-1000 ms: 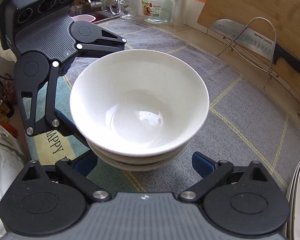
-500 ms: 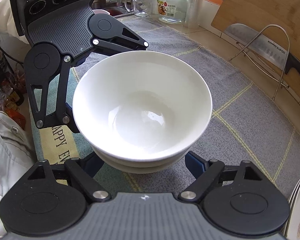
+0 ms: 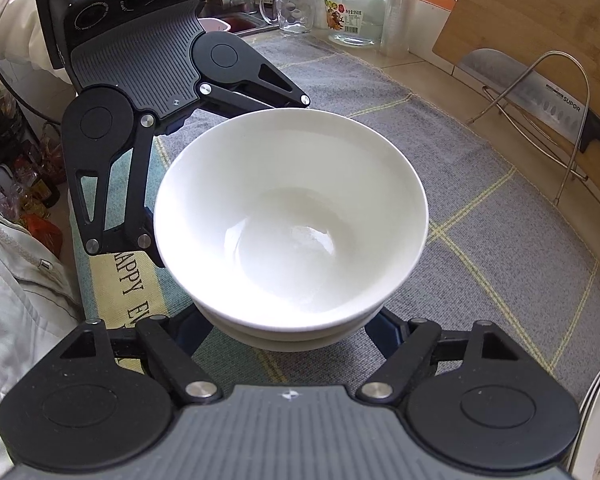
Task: Organize plates and bowls
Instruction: 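Lift the bowl stack with both grippers and carry it to the plate stack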
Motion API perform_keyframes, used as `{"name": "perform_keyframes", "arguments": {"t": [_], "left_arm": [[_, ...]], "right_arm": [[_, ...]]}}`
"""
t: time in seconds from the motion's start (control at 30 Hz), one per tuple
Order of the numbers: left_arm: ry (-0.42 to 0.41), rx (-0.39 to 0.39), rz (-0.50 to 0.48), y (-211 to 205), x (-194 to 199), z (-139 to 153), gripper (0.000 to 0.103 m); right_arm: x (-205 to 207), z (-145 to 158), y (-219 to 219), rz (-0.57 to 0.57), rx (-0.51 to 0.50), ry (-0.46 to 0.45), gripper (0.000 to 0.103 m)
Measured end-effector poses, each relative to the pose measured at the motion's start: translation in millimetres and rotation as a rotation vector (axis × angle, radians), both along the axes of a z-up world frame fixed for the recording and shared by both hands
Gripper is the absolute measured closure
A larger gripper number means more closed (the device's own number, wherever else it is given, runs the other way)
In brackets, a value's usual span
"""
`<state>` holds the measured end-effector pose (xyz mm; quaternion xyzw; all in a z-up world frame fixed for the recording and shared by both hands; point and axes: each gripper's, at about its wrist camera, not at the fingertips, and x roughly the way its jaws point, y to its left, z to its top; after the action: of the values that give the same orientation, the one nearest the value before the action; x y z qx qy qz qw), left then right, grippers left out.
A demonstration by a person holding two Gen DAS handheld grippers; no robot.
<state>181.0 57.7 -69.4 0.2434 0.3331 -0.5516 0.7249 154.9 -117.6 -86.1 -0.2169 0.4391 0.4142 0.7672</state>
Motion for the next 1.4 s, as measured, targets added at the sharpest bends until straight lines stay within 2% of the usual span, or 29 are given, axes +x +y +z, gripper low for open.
{"name": "perform_keyframes", "arguments": {"t": [0.57, 1.07, 1.4], "left_arm": [[0.012, 0.023, -0.022, -5, 3, -3, 0.017], [0.004, 0.042, -0.004, -9, -1, -3, 0.018], [-0.011, 0.045, 0.014, -25, -5, 9, 0.017]], "right_arm": [[-1, -1, 1, -0.001, 0.000, 0.005, 0.017], [0, 2, 1, -0.010, 0.001, 0.015, 0.017], [0, 16, -14, 0.007, -0.009, 0.004, 0.018]]}}
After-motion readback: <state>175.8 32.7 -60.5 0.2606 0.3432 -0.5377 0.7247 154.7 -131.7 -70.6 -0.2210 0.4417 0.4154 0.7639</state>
